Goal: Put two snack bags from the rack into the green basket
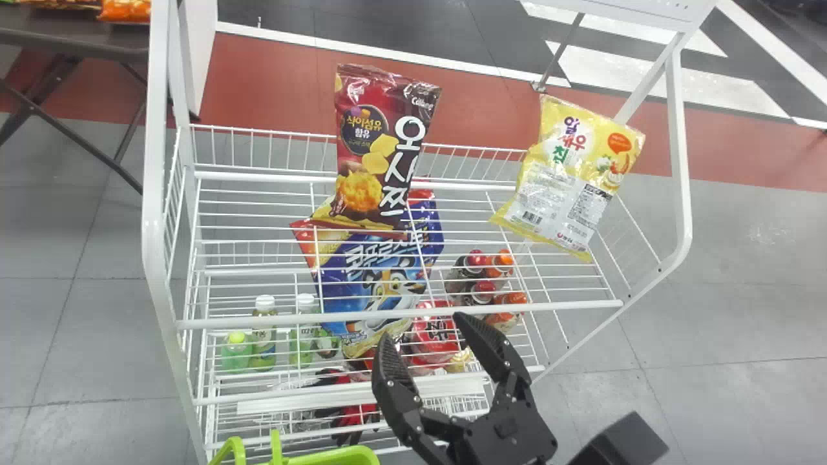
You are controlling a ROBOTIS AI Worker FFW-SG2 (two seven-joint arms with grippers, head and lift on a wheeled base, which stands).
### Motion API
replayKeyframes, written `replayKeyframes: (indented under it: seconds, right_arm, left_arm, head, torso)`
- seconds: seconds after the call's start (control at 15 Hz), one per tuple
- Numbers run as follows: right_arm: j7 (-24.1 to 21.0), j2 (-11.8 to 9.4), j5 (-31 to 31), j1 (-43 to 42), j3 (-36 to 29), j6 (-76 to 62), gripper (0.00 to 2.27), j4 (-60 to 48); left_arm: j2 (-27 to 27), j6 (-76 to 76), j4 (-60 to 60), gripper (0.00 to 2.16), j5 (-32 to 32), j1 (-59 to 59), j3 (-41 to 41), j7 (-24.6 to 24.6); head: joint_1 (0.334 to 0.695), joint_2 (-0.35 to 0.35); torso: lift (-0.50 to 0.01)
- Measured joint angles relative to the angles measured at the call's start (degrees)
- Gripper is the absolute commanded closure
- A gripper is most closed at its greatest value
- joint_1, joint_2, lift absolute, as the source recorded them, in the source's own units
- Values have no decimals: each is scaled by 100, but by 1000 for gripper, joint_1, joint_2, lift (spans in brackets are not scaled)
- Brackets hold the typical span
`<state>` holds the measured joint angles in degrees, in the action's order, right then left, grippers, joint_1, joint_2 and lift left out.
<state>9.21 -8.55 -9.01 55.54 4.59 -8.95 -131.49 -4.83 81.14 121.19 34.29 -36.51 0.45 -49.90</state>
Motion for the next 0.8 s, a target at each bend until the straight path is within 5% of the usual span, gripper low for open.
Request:
replayKeyframes:
  seconds: [0.8]
  right_arm:
    - [-87,-15,-74,128,-96,-274,130,-1]
  left_arm:
    - [-18,-47,-14,2138,42,-13,-1,-59]
  head:
    - [695,-350]
  torso:
    - [-7]
